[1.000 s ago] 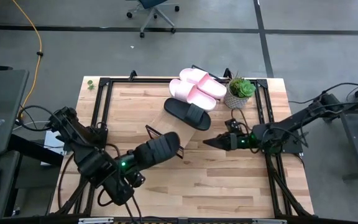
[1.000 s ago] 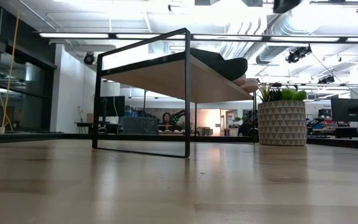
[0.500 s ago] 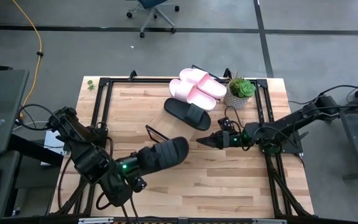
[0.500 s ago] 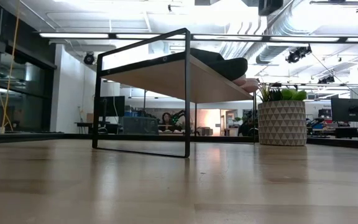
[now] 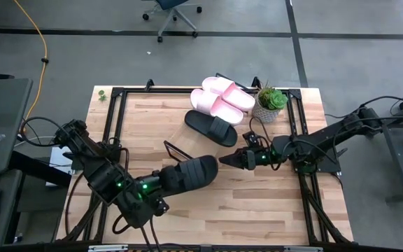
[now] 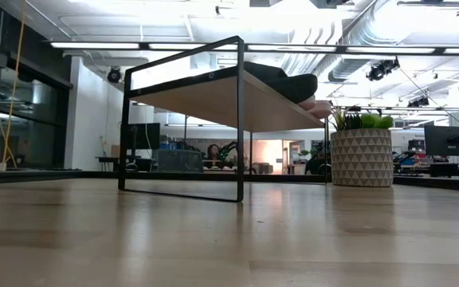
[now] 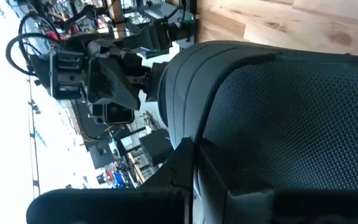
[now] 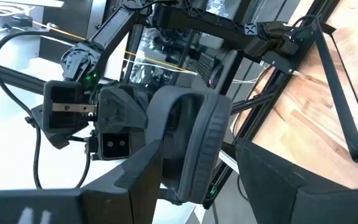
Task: Pick and place slides into the shelf
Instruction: Put the black slide on the shelf
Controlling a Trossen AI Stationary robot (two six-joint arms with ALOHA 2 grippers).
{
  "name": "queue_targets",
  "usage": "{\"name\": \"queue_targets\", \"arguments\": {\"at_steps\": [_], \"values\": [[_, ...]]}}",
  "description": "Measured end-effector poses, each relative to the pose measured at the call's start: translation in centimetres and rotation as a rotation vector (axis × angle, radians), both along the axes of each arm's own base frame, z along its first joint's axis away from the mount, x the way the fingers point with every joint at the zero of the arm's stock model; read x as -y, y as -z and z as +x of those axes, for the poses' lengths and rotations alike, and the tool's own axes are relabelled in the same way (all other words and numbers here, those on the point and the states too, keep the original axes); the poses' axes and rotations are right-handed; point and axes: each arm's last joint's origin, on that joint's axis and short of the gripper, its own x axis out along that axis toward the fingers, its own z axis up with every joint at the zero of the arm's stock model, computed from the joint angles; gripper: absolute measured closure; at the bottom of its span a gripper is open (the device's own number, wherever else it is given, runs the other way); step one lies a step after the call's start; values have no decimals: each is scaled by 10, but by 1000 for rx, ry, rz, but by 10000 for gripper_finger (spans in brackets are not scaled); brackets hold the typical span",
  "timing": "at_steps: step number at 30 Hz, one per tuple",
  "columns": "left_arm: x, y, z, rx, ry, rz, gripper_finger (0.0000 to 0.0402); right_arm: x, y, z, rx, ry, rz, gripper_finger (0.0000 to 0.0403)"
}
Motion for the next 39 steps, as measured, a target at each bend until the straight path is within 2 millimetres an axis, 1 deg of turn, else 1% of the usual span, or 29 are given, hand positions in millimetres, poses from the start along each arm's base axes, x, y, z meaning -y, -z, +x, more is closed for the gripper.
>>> {"name": "queue_targets", "arguments": {"at_steps": [9,19,26,29,32,39], "values": [[0,0,0,1,1,-1,401,-2,7,6,-22,-14,9,208],[2,-2,3,15,27,6,401,-8,13,18,23,-42,26,208],[-9,-2,10,1,10,-20,401,-8,13,20,37,-38,29,212],[-15,-2,13,-5,-1,-25,401,-8,13,20,35,-28,29,226],[-17,-1,15,-11,-1,-35,401,-8,14,20,31,-27,23,250],[-17,-1,15,-22,14,-26,401,-8,14,20,31,-24,8,309]]}}
